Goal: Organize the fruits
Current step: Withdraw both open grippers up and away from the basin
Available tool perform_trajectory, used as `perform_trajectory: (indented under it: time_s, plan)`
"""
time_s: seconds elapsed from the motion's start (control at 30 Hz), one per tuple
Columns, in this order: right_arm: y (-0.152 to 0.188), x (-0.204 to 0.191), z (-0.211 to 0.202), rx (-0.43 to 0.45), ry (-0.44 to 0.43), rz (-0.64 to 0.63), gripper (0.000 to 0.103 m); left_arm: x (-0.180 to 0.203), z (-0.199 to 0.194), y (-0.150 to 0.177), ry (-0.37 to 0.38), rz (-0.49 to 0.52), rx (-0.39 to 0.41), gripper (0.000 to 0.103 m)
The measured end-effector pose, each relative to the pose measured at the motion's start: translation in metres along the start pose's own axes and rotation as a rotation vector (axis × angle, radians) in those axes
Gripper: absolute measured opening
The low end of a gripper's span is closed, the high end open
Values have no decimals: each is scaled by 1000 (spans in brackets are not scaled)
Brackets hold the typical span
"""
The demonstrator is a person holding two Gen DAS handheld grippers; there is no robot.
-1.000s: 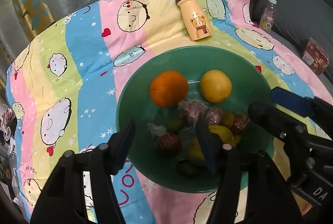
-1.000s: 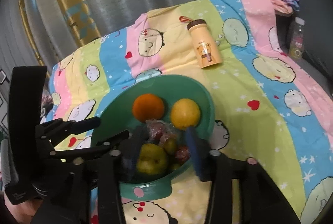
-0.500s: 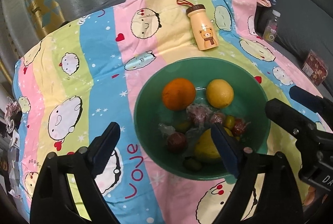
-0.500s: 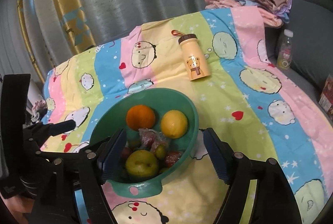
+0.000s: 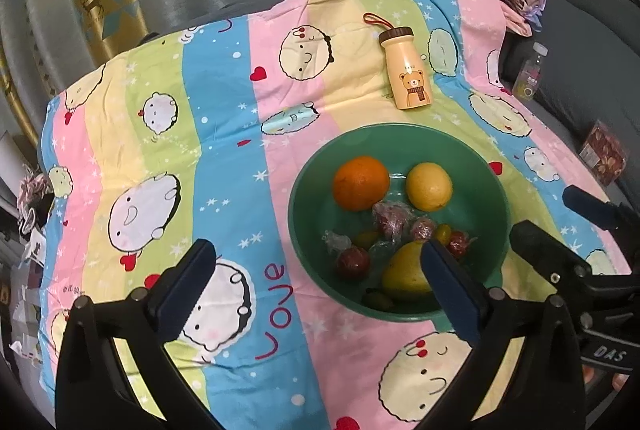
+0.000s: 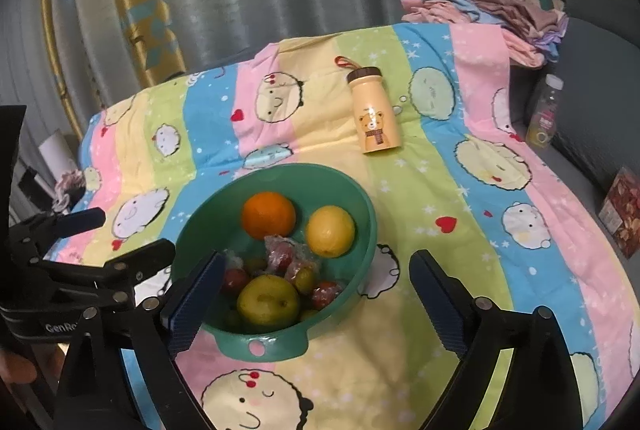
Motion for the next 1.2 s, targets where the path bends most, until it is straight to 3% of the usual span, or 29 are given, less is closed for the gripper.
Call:
perform_trajectory:
  time_s: [0.4,0.73,1.2]
  plan:
    - [0,6,-7,-4,5,13,94,-5,-19,-4,-25,-110,-49,103]
    - [1,7,-9,-13,20,2,94,-2,-24,-6,-59,-105,-30,103]
    - [0,-1,-5,-36,19,-36,94,-2,-25,-7,-42,-127,-21,103]
Point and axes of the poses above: each gripper's, at about its wrist camera, not at the fingertips, and z roughly the way its jaws point, x to its right, y to its underside, the point moved 2 cm from there along z, roughly the way its jaws point, and after that the axes turned 9 degrees about -y, right-handed, at the moved point
